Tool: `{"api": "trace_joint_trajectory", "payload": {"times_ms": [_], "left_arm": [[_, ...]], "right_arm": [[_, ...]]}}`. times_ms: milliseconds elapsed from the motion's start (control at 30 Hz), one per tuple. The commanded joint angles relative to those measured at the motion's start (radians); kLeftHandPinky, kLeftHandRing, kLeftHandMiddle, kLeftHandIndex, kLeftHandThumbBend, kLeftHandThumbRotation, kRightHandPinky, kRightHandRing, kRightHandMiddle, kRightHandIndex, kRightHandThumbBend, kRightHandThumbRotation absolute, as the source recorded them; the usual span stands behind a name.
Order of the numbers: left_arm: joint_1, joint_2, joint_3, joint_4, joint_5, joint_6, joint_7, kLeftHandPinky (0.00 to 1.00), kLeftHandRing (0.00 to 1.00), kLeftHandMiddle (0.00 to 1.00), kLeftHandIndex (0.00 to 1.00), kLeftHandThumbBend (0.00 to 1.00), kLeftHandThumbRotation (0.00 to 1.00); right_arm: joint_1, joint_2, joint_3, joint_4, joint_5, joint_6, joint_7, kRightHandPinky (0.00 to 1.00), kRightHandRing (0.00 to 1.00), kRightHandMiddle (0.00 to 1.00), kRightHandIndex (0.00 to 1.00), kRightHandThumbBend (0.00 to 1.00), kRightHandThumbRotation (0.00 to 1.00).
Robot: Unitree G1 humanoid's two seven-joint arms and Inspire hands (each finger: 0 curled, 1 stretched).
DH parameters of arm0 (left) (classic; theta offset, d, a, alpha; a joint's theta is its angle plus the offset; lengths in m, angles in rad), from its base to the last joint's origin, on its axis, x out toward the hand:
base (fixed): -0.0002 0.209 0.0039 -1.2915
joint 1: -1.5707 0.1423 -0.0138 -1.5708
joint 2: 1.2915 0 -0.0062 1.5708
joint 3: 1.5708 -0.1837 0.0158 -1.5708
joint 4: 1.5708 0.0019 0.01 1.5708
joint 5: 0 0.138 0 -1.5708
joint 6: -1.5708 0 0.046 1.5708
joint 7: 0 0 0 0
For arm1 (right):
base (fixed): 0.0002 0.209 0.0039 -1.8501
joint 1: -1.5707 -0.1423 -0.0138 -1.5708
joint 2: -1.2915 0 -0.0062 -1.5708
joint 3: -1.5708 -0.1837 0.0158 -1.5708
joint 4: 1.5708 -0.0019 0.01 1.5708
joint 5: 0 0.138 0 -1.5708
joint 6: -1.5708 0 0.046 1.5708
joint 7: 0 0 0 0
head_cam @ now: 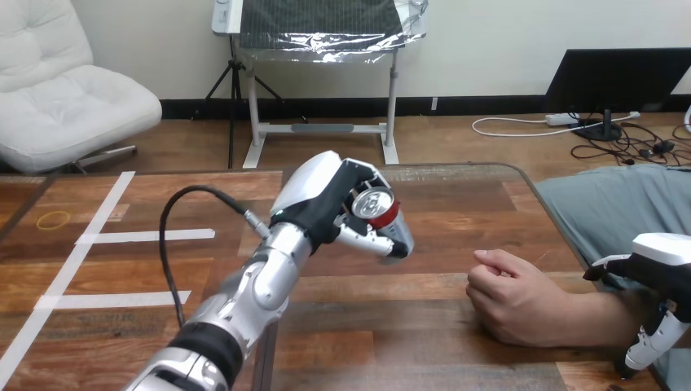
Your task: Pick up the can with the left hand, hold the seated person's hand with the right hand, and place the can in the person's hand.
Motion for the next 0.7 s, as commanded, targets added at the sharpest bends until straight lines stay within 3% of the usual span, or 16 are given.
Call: {"api": "trace_joint_trajectory", "payload": {"times_ms": [0,667], "left_arm": [[-0.223,-0.032,0.001,0.012,-0.008,-0.019,0.025,0.37,0.41,0.46,0.50,0.62,0.00],[-0.278,-0.069,0.017,0.052,-0.031,-0.024,0.013,0.36,0.40,0.47,0.50,0.62,0.00]], "right_arm": [[-0.111,0.015,0.034,0.014,-0.008,-0.011,-0.009,0.95,0.96,0.95,0.89,0.80,0.10],[-0.129,0.022,0.056,0.017,-0.006,-0.007,-0.004,0.93,0.95,0.95,0.89,0.79,0.10]]}}
